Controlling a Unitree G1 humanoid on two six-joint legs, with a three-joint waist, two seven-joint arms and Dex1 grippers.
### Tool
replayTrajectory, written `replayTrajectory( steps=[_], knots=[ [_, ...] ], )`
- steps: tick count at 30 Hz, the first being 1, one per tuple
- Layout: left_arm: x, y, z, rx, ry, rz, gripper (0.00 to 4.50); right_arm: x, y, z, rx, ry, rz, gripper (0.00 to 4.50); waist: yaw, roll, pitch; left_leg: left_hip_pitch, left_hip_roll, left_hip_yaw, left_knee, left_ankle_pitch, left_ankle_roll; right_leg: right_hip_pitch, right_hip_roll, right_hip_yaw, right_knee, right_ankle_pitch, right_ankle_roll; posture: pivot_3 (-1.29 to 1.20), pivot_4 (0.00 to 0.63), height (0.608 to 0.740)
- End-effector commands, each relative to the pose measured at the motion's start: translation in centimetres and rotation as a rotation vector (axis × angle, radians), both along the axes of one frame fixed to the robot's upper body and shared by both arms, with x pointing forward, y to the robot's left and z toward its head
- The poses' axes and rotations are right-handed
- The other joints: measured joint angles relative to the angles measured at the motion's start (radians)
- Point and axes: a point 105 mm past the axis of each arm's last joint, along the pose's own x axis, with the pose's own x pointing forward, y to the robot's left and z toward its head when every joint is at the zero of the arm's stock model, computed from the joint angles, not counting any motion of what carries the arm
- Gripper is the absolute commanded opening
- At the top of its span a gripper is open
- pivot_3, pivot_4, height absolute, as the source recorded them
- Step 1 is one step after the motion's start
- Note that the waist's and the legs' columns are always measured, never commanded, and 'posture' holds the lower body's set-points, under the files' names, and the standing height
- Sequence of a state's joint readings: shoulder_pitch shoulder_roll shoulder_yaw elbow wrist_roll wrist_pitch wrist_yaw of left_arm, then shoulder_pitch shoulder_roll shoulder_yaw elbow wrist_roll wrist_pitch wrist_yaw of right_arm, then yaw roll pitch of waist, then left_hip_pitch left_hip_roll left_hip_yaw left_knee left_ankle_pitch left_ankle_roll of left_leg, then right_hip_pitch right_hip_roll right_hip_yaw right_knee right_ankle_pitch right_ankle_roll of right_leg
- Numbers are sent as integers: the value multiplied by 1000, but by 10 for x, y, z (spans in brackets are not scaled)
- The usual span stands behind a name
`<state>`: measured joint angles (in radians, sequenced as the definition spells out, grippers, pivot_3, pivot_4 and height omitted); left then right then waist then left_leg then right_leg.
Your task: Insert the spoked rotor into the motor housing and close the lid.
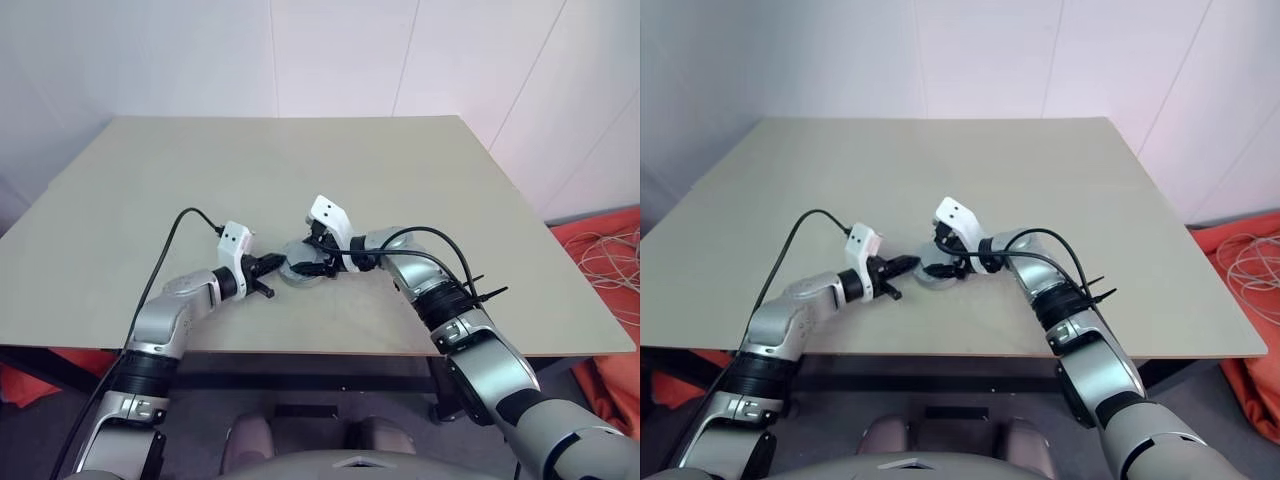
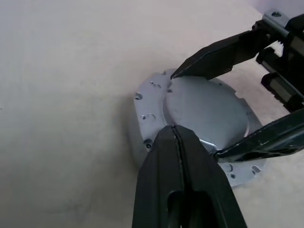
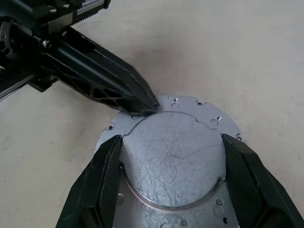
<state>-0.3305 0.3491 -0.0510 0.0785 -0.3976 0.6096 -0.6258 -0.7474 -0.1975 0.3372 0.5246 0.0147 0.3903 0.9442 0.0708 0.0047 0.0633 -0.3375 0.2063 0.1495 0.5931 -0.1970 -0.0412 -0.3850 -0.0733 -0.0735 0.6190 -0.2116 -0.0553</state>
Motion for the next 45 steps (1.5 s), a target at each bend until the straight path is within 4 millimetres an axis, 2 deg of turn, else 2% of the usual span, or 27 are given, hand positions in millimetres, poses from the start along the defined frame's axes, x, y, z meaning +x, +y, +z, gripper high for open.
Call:
replayTrajectory(
  steps=[1, 11, 12, 14, 17, 23, 29, 32, 34, 37, 41, 45],
  knots=[
    [-1, -1, -9, 28, 41, -2, 0, -2, -3, -9, -41, 20, -2, 3130, 0, 0, 0, 0, 0, 0, 0, 0, 0, 0, 0, 0, 0, 0, 0, 0, 0, 740],
    [-5, -2, -10, 28, 56, -16, 0, -8, 0, -5, 2, 53, 8, 3130, 0, 0, 0, 1, 0, 0, -1, 0, 0, 1, 0, 0, -2, 0, 0, 0, 0, 740],
    [-6, -2, -10, 28, 57, -17, 0, -9, 1, -3, 10, 61, 16, 3855, 1, 1, 0, 1, 0, 0, -2, 0, 0, 1, 0, 0, -2, 0, 0, 0, 0, 740],
    [-6, -2, -10, 28, 57, -17, 0, -11, 1, -1, 13, 62, 20, 4470, 1, 1, 0, 1, -1, 0, -4, 0, 0, 1, 0, 0, -5, 0, 0, 0, 0, 740],
    [-6, -3, -10, 28, 57, -18, 0, -9, 0, 4, 20, 55, 12, 4493, 2, 1, -1, 1, -1, 0, -7, 0, 0, 2, 0, 0, -8, 0, 0, 0, 0, 740],
    [-5, -5, -9, 27, 56, -26, 0, -2, -8, 31, 89, 31, -14, 4493, 7, 1, -1, 0, -1, 0, -13, 0, -1, 1, 0, 0, -12, 0, 0, 0, 0, 740],
    [-5, -7, -8, 25, 55, -33, 0, 2, -33, 61, 198, 55, -71, 4493, 14, 1, -1, -4, -2, 1, -14, 0, 0, -1, 0, 0, -12, 2, -4, 0, 0, 740],
    [-5, -9, -7, 25, 55, -40, 0, 15, -52, 68, 297, 99, -216, 4493, 19, 1, -1, -4, -1, 1, -14, 0, -1, -1, 0, 0, -12, 0, 1, 0, 0, 740],
    [-5, -9, -7, 25, 56, -45, 0, 20, -66, 62, 350, 206, -328, 4493, 23, 1, -1, -3, -2, 1, -14, 1, -1, -1, 0, 0, -12, 0, 1, 0, 0, 740],
    [-6, -10, -8, 25, 60, -52, 0, 10, -82, 38, 335, 502, -478, 4493, 25, 1, -1, -1, -2, 1, -14, 1, -1, 0, 0, 0, -12, 0, 1, 0, 0, 740],
    [-6, -11, -9, 26, 64, -59, 0, -11, -83, 28, 461, 821, -500, 4493, 28, 2, -1, -2, -2, 1, -15, 3, -5, -2, 0, 0, -12, 0, -1, 0, 0, 740],
    [-6, -12, -9, 28, 66, -63, 0, -16, -78, 18, 555, 971, -538, 4493, 30, 3, -2, -2, -2, 1, -16, 3, -5, -1, 0, -1, -12, 0, 1, 0, 0, 740]
  ],
)
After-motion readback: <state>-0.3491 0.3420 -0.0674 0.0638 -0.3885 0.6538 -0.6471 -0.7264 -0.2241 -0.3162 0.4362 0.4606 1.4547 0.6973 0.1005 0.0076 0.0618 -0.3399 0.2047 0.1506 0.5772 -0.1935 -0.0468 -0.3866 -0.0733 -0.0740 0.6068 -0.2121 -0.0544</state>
